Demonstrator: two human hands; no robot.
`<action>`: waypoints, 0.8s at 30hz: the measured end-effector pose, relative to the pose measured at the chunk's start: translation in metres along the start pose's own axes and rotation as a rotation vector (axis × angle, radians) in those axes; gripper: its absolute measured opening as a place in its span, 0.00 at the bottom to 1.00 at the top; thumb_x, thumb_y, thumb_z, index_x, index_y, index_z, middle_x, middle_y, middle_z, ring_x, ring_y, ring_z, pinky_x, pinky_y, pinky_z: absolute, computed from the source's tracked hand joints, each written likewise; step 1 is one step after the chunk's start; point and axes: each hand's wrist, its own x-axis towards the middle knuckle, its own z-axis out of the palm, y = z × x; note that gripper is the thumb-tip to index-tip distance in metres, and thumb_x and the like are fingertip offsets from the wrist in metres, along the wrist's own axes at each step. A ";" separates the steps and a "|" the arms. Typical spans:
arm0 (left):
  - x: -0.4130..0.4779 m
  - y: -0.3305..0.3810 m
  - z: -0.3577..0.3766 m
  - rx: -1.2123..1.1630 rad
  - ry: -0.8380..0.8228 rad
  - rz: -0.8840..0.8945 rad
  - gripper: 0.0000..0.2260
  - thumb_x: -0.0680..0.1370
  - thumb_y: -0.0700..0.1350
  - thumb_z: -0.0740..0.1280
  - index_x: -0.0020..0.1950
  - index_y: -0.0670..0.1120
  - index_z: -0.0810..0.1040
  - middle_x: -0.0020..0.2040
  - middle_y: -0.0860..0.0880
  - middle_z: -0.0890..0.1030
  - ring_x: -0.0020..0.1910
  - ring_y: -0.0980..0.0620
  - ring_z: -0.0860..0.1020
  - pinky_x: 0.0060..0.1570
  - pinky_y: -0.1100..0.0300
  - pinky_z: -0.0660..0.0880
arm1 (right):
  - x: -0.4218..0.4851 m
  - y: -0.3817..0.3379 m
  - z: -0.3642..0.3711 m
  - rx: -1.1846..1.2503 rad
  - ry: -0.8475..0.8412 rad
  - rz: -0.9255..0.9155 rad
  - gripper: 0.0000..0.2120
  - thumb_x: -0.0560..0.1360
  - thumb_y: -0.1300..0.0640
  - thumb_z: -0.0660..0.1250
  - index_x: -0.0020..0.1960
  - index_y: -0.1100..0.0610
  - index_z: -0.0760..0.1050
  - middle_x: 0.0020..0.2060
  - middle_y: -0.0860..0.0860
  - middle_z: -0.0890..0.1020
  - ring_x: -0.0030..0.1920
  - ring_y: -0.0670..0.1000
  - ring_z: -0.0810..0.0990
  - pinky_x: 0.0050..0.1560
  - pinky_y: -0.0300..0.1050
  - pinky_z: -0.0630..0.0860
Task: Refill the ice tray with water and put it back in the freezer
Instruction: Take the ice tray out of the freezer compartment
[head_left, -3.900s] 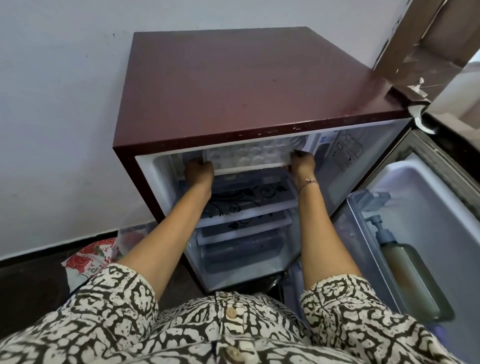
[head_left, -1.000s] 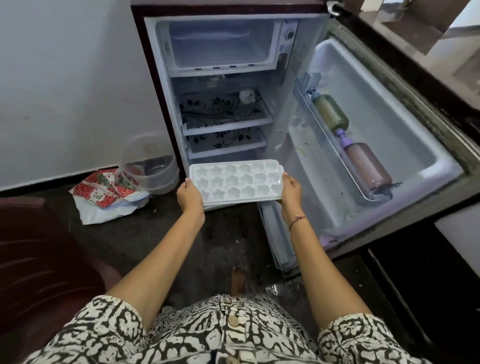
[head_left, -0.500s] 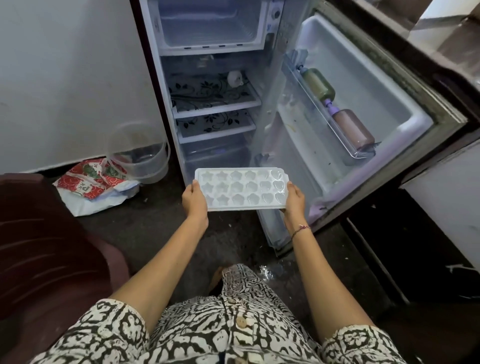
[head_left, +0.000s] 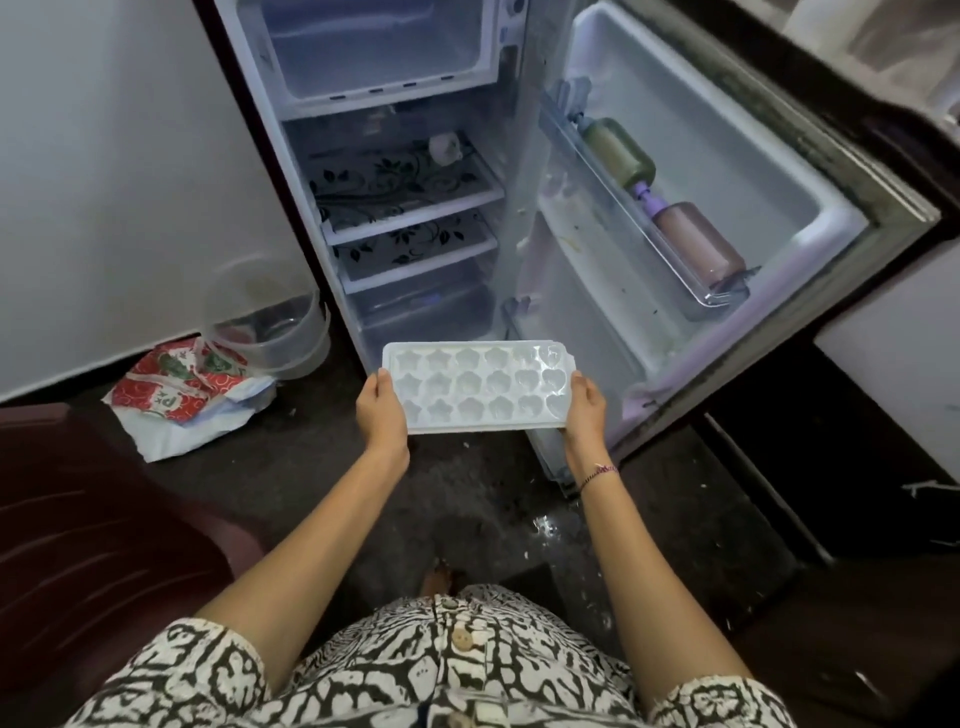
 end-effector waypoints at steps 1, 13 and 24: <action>-0.002 -0.001 -0.001 -0.007 -0.008 -0.005 0.14 0.83 0.47 0.55 0.62 0.42 0.76 0.53 0.49 0.78 0.51 0.54 0.75 0.48 0.62 0.70 | -0.001 0.000 -0.001 -0.010 0.000 0.002 0.12 0.82 0.53 0.55 0.46 0.52 0.75 0.44 0.51 0.81 0.48 0.52 0.80 0.53 0.50 0.77; -0.040 -0.031 0.019 -0.028 -0.150 -0.077 0.13 0.82 0.48 0.57 0.54 0.43 0.78 0.52 0.47 0.81 0.55 0.47 0.79 0.57 0.54 0.76 | -0.029 0.006 -0.067 -0.055 0.145 0.025 0.18 0.82 0.52 0.55 0.66 0.61 0.70 0.61 0.56 0.77 0.61 0.56 0.76 0.66 0.54 0.71; -0.112 -0.066 0.062 0.047 -0.324 -0.078 0.13 0.83 0.46 0.57 0.41 0.50 0.75 0.41 0.54 0.78 0.41 0.56 0.76 0.44 0.62 0.73 | -0.080 0.010 -0.163 0.030 0.365 -0.014 0.07 0.83 0.55 0.53 0.56 0.54 0.69 0.41 0.45 0.75 0.41 0.43 0.75 0.49 0.39 0.72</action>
